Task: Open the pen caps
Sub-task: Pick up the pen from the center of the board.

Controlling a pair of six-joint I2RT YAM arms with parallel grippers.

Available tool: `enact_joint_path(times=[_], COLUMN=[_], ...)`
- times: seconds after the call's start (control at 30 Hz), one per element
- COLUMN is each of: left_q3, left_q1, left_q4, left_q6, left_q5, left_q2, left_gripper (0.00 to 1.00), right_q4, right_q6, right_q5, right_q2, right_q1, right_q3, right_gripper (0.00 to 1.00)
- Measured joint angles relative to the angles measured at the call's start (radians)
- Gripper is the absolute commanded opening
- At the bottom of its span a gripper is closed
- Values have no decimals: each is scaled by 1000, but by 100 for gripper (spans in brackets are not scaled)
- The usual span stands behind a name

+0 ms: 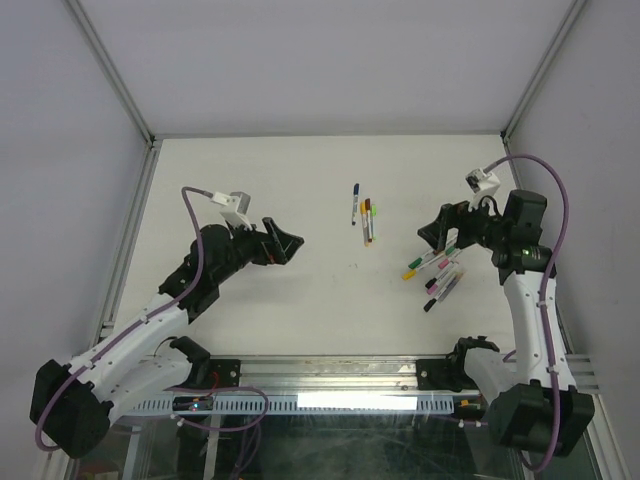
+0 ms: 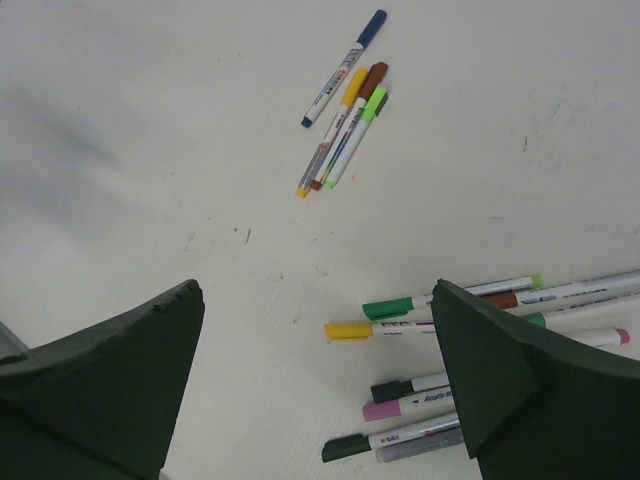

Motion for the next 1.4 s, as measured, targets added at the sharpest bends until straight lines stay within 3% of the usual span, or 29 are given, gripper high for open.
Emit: enact_joint_path(times=[0.37,0.7,0.93,1.13,1.4], left_q3=[-97,-97,-203,-245,-251], left_q1=[-43,-53,-56,-55,-55], left_q4=[232,318,411,416,370], left_q6=[-60,-92,-92,-89,-89], left_q5=[-57,-105,-71,-69,-53], left_q2=[254,368,261,131,40], left_gripper=[99,99,99,99,99], right_q4=[34,50,16,-14,-68], right_q6=[-185,-235,-275,-262,-307], right_q5=[-124,-48,60,254,397], right_q2=[86,111,142,140,101], right_q1=[0,0,0,-23,-288], right_q3=[-80,-86,-82,-58,-52], right_gripper=[100,100,100,100,97])
